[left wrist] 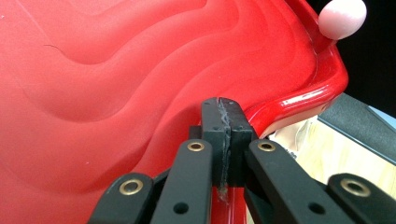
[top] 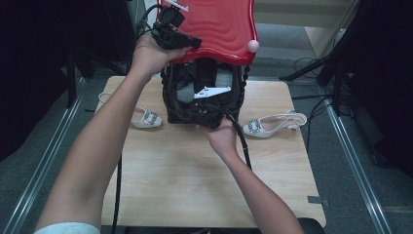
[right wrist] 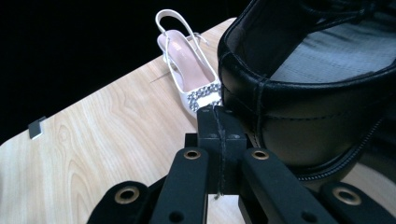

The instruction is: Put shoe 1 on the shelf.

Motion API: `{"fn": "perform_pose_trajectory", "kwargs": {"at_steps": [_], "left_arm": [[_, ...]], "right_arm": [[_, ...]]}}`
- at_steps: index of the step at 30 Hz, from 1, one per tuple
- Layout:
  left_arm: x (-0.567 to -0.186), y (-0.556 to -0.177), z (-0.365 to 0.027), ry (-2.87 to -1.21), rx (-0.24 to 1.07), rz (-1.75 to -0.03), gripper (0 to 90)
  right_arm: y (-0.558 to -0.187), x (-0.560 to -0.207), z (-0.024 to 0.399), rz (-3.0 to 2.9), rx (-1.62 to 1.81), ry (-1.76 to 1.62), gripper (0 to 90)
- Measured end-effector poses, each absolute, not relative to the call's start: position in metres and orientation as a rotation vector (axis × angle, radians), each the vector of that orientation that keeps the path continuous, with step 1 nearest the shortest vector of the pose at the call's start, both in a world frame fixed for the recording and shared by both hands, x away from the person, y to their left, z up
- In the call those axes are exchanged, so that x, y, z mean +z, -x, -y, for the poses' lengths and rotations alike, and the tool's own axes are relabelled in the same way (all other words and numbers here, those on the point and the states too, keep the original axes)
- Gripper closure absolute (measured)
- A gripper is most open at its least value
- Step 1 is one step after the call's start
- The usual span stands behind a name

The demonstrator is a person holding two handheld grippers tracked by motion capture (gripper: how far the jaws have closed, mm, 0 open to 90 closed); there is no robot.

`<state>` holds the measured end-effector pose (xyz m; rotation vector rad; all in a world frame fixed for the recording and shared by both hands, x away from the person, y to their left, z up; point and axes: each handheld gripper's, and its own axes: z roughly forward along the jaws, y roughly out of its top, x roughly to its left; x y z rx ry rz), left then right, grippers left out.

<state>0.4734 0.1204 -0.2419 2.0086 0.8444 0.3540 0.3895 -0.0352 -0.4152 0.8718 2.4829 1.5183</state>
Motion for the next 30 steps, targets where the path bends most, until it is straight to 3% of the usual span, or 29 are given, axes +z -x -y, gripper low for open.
{"fn": "perform_pose_trajectory", "kwargs": {"at_steps": [20,30], "left_arm": [[-0.241,-0.474,-0.122,-2.007,0.328,-0.865,88.5],[-0.237,-0.478,-0.12,-2.005,0.285,-0.896,89.4]], "right_arm": [[-0.439,-0.41,0.011,-2.463,1.462,-1.008,90.0],[-0.423,-0.411,0.037,-2.477,1.495,-1.058,89.1]]}}
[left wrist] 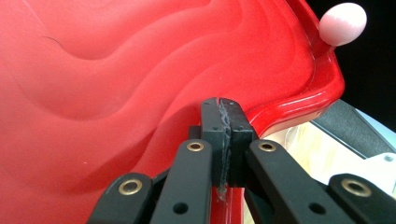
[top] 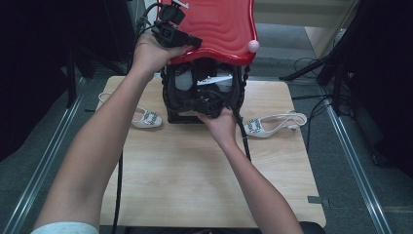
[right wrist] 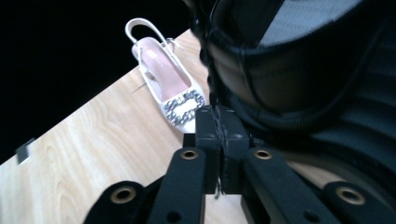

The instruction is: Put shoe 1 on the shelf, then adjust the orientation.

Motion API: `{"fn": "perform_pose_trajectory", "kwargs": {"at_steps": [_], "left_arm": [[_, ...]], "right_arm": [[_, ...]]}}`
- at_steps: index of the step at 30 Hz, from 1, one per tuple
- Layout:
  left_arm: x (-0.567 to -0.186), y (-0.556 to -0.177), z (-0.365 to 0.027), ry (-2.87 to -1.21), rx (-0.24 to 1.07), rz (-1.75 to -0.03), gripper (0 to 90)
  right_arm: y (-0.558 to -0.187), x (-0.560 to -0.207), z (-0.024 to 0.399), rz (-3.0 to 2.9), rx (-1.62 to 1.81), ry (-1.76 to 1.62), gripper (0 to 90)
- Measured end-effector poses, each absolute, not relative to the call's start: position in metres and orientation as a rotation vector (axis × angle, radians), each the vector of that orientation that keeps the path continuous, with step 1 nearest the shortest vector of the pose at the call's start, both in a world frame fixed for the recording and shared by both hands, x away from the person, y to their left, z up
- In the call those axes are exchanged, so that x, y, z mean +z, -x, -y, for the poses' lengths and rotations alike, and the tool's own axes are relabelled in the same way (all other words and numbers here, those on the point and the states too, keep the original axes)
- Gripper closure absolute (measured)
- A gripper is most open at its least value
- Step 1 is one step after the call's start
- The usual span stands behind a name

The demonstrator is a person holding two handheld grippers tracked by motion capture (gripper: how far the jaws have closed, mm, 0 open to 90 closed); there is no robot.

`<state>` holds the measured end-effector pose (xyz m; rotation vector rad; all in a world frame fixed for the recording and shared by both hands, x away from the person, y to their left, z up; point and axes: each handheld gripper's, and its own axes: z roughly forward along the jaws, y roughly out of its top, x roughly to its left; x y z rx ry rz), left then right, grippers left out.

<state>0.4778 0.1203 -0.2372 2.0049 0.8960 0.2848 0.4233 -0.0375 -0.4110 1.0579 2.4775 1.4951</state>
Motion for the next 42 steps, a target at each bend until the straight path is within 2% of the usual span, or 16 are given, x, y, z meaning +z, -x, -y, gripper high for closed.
{"fn": "perform_pose_trajectory", "kwargs": {"at_steps": [5,9,13,24,32,42], "left_arm": [[-0.229,-0.477,-0.127,-1.928,0.222,-0.888,87.1],[-0.222,-0.471,-0.129,-1.951,0.209,-0.859,83.3],[-0.217,-0.457,-0.133,-1.977,0.223,-0.798,74.1],[-0.229,-0.411,-0.157,-2.025,0.188,-0.767,46.9],[-0.259,-0.385,-0.171,-2.027,0.172,-0.781,41.6],[-0.298,-0.364,-0.183,-2.049,0.166,-0.774,38.7]], "right_arm": [[-0.407,-0.412,0.058,-2.472,1.481,-1.017,84.0],[-0.4,-0.412,0.074,-2.463,1.474,-1.04,79.8],[-0.392,-0.415,0.09,-2.474,1.506,-1.065,72.3],[-0.364,-0.43,0.126,-2.509,1.486,-1.069,64.7],[-0.348,-0.449,0.148,-2.501,1.514,-1.099,60.2],[-0.349,-0.463,0.166,-2.466,1.51,-1.138,56.2]]}}
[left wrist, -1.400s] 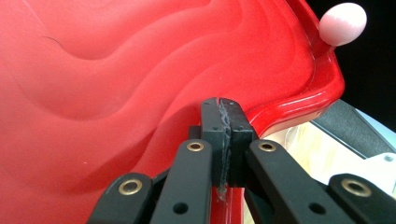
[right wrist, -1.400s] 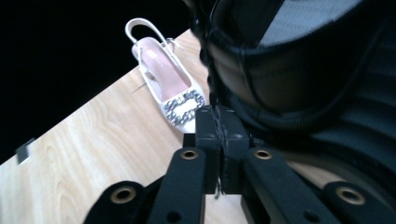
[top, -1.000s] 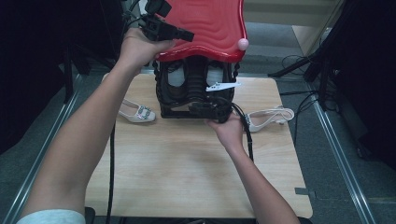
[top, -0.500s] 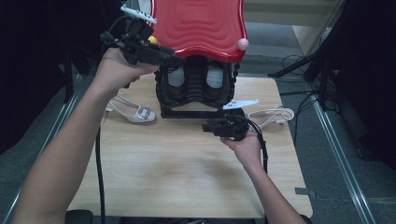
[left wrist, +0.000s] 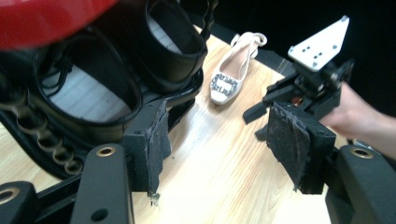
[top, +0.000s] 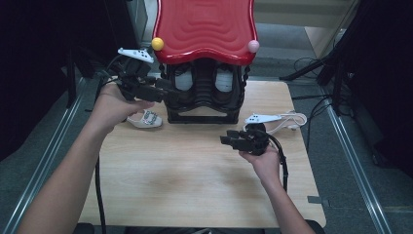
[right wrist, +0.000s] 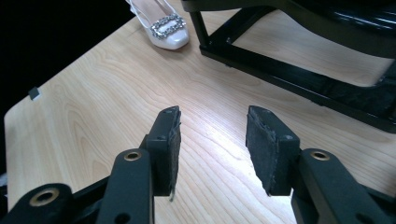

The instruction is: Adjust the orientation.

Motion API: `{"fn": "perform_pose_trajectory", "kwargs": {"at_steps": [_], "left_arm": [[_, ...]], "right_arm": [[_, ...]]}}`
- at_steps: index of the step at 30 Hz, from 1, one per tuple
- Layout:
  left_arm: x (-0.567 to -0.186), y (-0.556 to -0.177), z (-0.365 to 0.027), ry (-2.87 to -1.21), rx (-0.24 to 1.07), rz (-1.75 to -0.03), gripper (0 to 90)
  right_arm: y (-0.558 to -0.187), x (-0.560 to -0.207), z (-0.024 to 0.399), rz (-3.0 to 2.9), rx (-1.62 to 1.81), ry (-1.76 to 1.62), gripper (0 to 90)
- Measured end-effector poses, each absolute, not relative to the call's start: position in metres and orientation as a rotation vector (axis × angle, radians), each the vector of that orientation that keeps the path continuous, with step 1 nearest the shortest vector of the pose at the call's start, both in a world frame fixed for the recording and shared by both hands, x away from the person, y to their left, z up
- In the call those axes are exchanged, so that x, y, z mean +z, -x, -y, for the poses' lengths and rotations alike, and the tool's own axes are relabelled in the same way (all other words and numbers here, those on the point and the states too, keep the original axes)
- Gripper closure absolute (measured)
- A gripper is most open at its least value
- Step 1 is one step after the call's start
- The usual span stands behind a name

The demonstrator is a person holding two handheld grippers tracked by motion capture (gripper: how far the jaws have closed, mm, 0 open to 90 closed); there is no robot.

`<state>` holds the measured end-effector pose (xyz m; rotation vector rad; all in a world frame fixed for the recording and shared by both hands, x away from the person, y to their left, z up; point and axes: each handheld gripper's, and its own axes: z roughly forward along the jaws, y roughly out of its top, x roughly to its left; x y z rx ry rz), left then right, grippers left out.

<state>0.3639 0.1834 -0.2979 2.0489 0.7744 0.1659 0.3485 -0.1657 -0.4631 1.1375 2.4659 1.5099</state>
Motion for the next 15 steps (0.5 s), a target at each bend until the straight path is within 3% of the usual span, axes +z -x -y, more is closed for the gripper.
{"fn": "perform_pose_trajectory", "kwargs": {"at_steps": [10,15], "left_arm": [[-0.34,-0.352,-0.199,-2.019,0.136,-0.805,38.9],[-0.37,-0.345,-0.205,-2.031,0.115,-0.823,52.3]], "right_arm": [[-0.344,-0.466,0.178,-2.433,1.493,-1.148,53.4],[-0.348,-0.467,0.18,-2.405,1.494,-1.17,52.5]]}}
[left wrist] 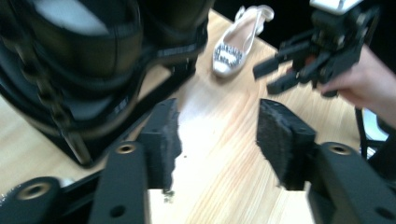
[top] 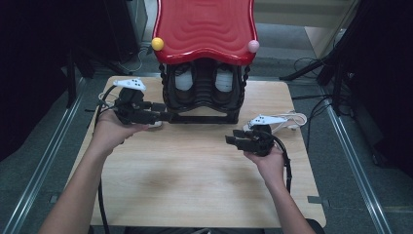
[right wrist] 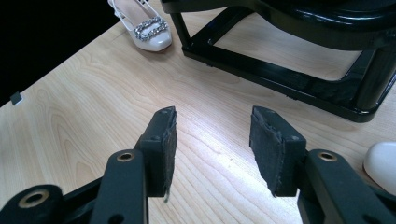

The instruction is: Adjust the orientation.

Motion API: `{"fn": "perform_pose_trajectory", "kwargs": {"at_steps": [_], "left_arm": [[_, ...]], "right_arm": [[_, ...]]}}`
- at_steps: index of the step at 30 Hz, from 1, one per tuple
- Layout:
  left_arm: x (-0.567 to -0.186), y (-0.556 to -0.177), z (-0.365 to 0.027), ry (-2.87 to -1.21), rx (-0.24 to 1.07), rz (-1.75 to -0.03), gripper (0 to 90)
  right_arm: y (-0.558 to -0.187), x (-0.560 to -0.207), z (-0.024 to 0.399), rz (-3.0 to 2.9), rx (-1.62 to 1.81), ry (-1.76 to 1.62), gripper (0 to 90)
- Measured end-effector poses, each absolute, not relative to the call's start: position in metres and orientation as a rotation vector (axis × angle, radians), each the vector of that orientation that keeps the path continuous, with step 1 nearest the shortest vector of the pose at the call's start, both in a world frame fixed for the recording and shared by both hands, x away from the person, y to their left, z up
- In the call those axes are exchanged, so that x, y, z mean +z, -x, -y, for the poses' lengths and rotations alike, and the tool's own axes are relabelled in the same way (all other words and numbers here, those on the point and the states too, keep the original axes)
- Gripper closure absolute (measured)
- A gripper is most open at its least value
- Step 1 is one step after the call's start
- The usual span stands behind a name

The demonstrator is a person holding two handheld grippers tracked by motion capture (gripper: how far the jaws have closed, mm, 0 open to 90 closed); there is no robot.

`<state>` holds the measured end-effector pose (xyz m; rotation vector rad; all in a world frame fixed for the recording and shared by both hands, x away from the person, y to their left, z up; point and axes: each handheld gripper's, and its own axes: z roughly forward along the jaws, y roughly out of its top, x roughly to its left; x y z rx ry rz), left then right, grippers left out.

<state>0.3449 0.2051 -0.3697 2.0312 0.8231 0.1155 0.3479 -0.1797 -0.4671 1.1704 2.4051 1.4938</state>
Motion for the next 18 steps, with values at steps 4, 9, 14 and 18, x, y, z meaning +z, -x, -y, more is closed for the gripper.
{"fn": "perform_pose_trajectory", "kwargs": {"at_steps": [4,9,14,18], "left_arm": [[-0.389,-0.341,-0.209,-2.066,0.137,-0.839,64.3],[-0.411,-0.34,-0.219,-2.031,0.139,-0.888,80.1],[-0.432,-0.343,-0.235,-2.025,0.12,-0.941,87.4],[-0.444,-0.346,-0.255,-2.0,0.101,-0.994,89.6]], "right_arm": [[-0.35,-0.469,0.178,-2.416,1.477,-1.161,52.3],[-0.351,-0.472,0.176,-2.431,1.469,-1.161,51.0],[-0.353,-0.475,0.173,-2.442,1.454,-1.133,50.8],[-0.352,-0.475,0.171,-2.448,1.449,-1.129,50.5]]}}
